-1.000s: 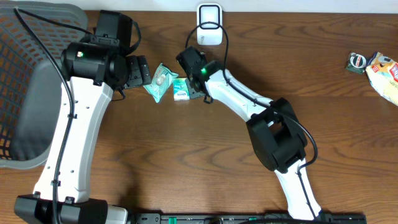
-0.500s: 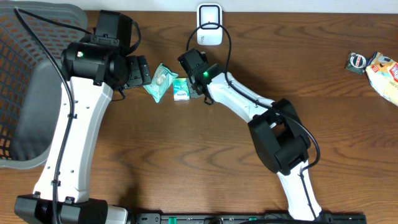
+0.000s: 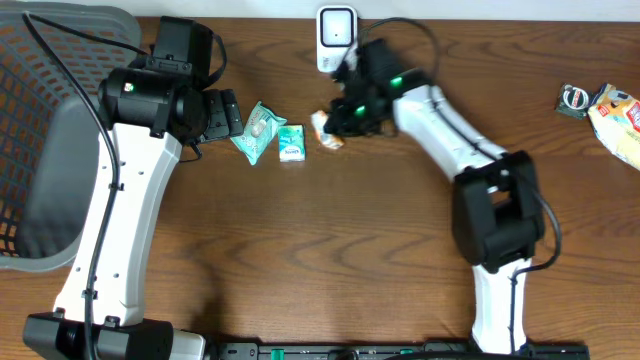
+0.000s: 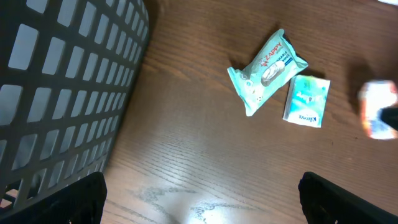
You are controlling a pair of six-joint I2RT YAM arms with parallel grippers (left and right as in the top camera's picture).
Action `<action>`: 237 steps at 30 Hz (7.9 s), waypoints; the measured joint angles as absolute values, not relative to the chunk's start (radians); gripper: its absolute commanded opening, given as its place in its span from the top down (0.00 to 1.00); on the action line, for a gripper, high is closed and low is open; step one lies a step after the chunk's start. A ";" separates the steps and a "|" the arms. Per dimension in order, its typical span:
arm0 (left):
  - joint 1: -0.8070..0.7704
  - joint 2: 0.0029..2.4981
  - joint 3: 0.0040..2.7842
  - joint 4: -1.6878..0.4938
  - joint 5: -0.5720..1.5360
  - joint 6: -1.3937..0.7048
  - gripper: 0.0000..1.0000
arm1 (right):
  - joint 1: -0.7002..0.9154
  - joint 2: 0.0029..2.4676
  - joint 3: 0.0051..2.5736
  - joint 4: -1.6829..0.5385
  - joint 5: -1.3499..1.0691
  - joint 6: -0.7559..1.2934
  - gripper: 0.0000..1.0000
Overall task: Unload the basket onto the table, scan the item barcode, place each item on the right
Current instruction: 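Lift the orange pack off the table with the right gripper, then carry the pack right and set it down mid-table, then lower the right gripper onto the orange pack and regrasp it, then lift the orange pack and hold it raised mid-table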
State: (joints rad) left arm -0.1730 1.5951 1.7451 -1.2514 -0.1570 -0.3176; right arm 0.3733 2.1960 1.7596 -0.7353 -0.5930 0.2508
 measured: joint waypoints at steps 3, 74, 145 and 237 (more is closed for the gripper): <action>-0.173 1.595 1.745 -1.251 -0.157 -0.318 0.02 | 0.303 2.196 1.747 -0.747 -0.747 0.203 0.99; -0.173 1.595 1.745 -1.252 -0.157 -0.318 0.02 | 0.172 2.005 1.385 -0.663 -0.455 0.128 0.19; -0.173 1.595 1.745 -1.252 -0.157 -0.318 0.02 | 0.191 2.100 1.340 -0.563 -0.659 0.049 0.99; -0.173 1.595 1.745 -1.252 -0.157 -0.318 0.02 | 0.109 2.099 1.327 0.043 -1.533 0.193 0.99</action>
